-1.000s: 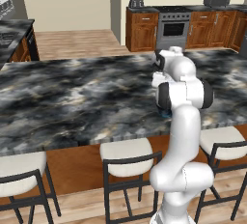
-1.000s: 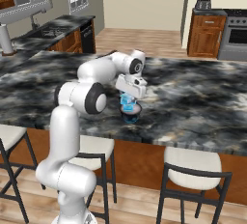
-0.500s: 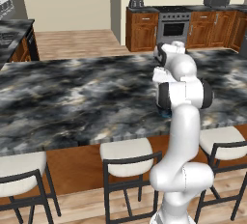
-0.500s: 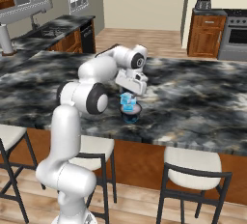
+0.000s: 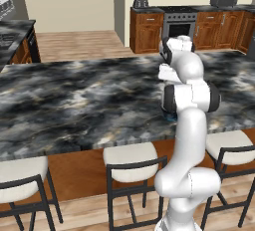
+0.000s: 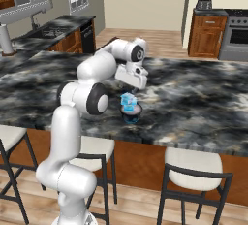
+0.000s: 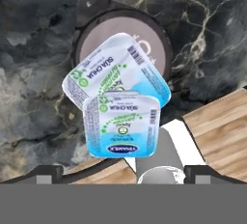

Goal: Stack the yogurt containers by placing the smaller containers on top of the larger containers.

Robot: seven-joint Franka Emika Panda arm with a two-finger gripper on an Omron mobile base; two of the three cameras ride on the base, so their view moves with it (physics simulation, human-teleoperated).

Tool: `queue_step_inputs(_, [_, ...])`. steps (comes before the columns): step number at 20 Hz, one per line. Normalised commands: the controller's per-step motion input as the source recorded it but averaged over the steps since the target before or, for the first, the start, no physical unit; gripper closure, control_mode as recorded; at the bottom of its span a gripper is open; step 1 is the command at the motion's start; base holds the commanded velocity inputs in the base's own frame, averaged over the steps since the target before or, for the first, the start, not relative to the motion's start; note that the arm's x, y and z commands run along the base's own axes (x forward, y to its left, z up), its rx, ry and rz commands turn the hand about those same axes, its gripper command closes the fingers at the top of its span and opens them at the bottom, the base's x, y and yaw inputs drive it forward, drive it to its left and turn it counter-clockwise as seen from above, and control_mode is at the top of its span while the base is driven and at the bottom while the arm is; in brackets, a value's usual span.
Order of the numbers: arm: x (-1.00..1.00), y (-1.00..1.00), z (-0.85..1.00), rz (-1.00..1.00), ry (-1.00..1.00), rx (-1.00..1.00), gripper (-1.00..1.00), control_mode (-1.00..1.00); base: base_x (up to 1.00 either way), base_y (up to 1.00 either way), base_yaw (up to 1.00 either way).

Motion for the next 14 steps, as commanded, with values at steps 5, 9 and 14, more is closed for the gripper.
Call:
queue_step_inputs(5, [-0.33, 0.04, 0.22, 0.0, 0.08, 0.0, -1.0, -1.0, 0.0, 0.0, 0.0])
queue_step_inputs(9, [-0.44, 0.02, 0.12, 0.05, 0.0, 0.0, -1.0, -1.0, 0.0, 0.0, 0.0])
queue_step_inputs(14, [-0.39, 0.11, 0.14, 0.05, 0.01, 0.0, -1.0, -1.0, 0.0, 0.0, 0.0])
